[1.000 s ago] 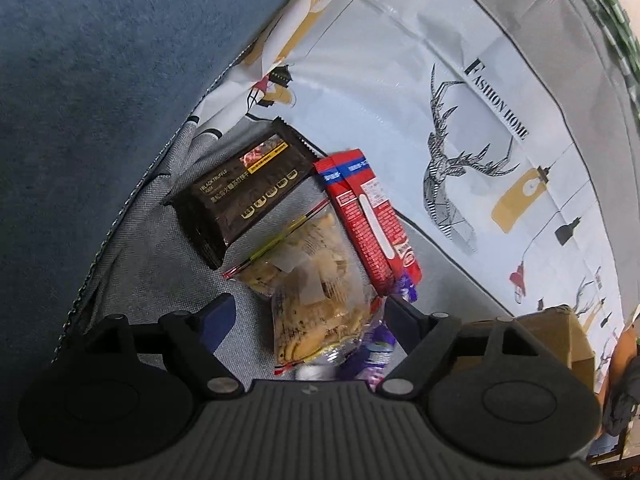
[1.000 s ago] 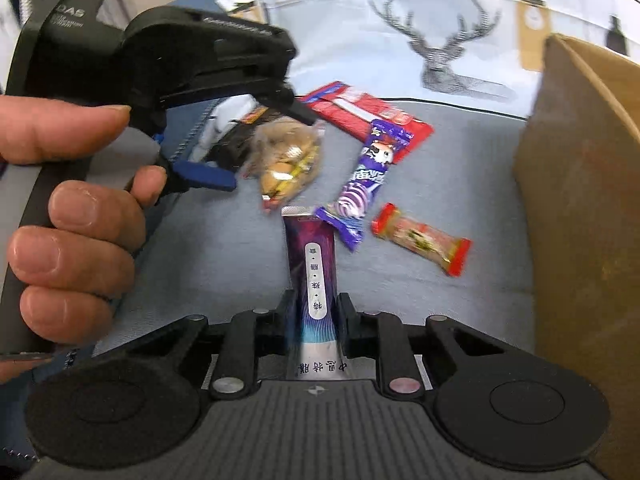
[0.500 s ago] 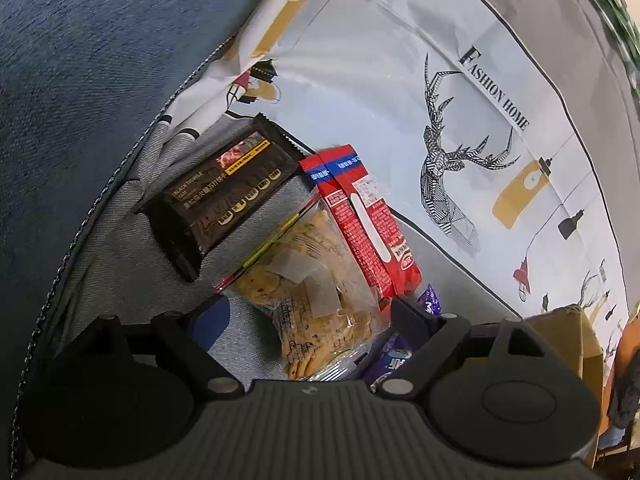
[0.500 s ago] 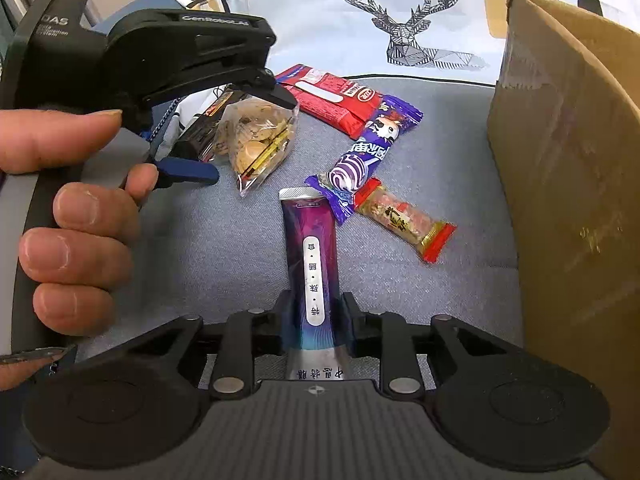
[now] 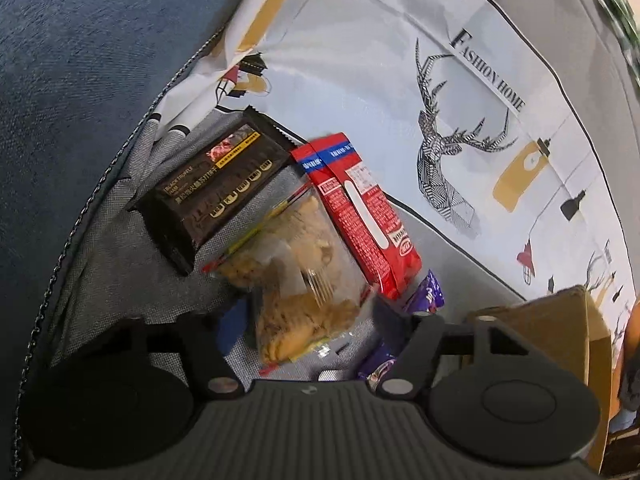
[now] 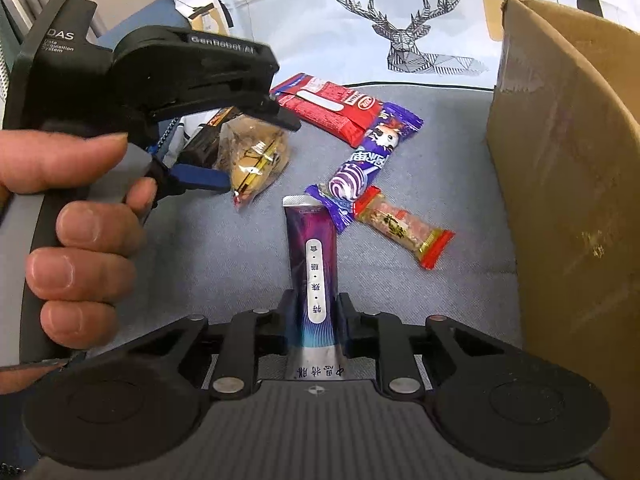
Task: Organize snacks
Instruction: 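Close the left tool on the clear biscuit bag and lift it, then carry the biscuit bag with left tool while right tool carries purple tube over box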
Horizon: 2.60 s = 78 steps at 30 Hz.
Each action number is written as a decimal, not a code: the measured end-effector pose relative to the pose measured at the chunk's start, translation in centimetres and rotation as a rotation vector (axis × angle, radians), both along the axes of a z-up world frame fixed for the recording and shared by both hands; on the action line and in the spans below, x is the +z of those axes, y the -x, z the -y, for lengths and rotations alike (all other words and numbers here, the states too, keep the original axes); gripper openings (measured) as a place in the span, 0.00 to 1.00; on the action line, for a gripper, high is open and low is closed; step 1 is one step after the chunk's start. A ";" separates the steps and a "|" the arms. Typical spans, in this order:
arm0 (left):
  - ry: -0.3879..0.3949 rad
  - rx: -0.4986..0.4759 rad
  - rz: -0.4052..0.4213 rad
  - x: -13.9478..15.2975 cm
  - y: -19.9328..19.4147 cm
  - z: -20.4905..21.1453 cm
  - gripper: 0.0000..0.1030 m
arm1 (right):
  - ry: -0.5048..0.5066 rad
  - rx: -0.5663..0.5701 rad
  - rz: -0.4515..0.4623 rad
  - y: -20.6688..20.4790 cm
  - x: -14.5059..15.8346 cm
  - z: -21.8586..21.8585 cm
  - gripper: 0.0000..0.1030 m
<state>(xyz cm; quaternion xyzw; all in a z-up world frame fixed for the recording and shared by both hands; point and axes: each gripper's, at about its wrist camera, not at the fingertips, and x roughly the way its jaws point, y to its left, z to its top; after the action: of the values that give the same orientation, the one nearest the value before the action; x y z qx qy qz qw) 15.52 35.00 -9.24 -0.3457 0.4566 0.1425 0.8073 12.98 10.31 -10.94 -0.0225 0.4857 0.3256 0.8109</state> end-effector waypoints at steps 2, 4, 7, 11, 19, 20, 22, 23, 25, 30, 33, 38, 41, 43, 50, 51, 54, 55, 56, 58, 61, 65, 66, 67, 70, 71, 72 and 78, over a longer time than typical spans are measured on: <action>-0.037 -0.011 -0.001 0.3 0.2 0.3 0.59 | 0.001 0.000 -0.001 0.0 0.0 -0.1 0.21; -0.063 -0.024 0.000 0.8 0.5 0.6 0.54 | 0.002 0.006 0.003 0.1 0.1 -0.3 0.21; -0.096 -0.029 0.001 1.6 1.7 0.9 0.54 | 0.001 0.008 -0.001 0.0 0.1 -0.3 0.20; -0.123 -0.038 0.008 3.5 3.8 1.8 0.53 | -0.007 0.007 0.000 -0.1 0.5 -0.1 0.19; -0.282 -0.155 -0.010 7.1 8.9 5.7 0.53 | -0.029 0.016 0.001 0.6 1.8 0.9 0.18; -0.282 -0.159 -0.017 6.8 9.7 5.9 0.53 | -0.032 0.019 0.000 0.7 1.9 1.1 0.18; -0.258 -0.157 -0.046 5.5 11.4 5.8 0.53 | -0.031 0.030 0.003 0.9 2.1 1.4 0.18; -0.225 -0.153 -0.088 4.6 11.7 5.5 0.53 | -0.028 0.036 0.005 1.0 2.1 1.6 0.18; -0.160 -0.141 -0.112 3.7 11.8 4.6 0.53 | -0.017 0.040 -0.003 1.1 1.9 1.9 0.18; -0.160 -0.172 -0.170 2.5 11.3 4.8 0.56 | -0.001 0.050 -0.031 1.4 0.8 2.7 0.18; -0.197 -0.183 -0.207 1.9 10.8 5.3 0.58 | 0.009 0.105 -0.065 1.6 0.2 2.2 0.19; -0.186 -0.157 -0.239 1.1 10.4 5.1 0.65 | 0.039 0.138 -0.063 2.0 -0.2 1.9 0.25; -0.186 -0.153 -0.240 1.1 10.5 5.2 0.67 | 0.043 0.152 -0.062 2.1 -0.2 1.8 0.29; -0.186 -0.148 -0.241 1.1 10.5 5.1 0.68 | 0.045 0.155 -0.060 2.1 -0.2 1.7 0.29; -0.207 -0.159 -0.249 0.9 10.1 5.6 0.70 | 0.056 0.168 -0.030 2.2 -0.1 1.4 0.29; -0.210 -0.162 -0.250 0.9 10.1 5.7 0.70 | 0.058 0.173 -0.022 2.3 -0.1 1.4 0.29; -0.221 -0.171 -0.254 0.8 10.0 5.8 0.70 | 0.065 0.186 0.003 2.5 -0.1 1.3 0.26; -0.224 -0.173 -0.254 0.8 10.0 5.9 0.70 | 0.066 0.189 0.011 2.6 -0.1 1.3 0.25; -0.228 -0.173 -0.255 0.8 10.0 5.9 0.69 | 0.065 0.189 0.015 2.6 -0.1 1.2 0.24; -0.241 -0.170 -0.256 0.9 10.1 5.9 0.62 | 0.061 0.185 0.015 2.5 0.0 1.2 0.22; -0.255 -0.164 -0.249 1.1 10.1 5.8 0.52 | 0.051 0.166 0.005 2.4 0.1 1.4 0.22; -0.254 -0.156 -0.231 1.4 10.0 5.7 0.51 | 0.027 0.144 0.006 2.2 0.6 1.5 0.22; -0.255 -0.152 -0.222 1.5 10.0 5.7 0.51 | 0.022 0.141 0.010 2.3 0.8 1.6 0.22; -0.255 -0.146 -0.209 1.7 10.0 5.6 0.51 | 0.015 0.138 0.014 2.3 1.0 1.6 0.22; -0.249 -0.126 -0.181 2.1 10.1 5.4 0.51 | 0.001 0.129 0.022 2.1 1.5 1.7 0.22; -0.246 -0.118 -0.173 2.2 10.1 5.3 0.51 | -0.002 0.126 0.024 2.0 1.6 1.8 0.22; -0.244 -0.110 -0.166 2.3 10.2 5.2 0.51 | -0.006 0.121 0.025 1.9 1.8 1.8 0.22; -0.255 -0.083 -0.107 3.3 10.3 5.1 0.51 | -0.041 0.100 0.038 1.6 2.9 2.1 0.22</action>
<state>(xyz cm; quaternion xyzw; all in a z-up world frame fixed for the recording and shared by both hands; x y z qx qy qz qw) 5.27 29.92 -5.96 -0.2133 0.4912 0.1842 0.8242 11.39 8.20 -8.06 -0.0365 0.4617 0.3752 0.8029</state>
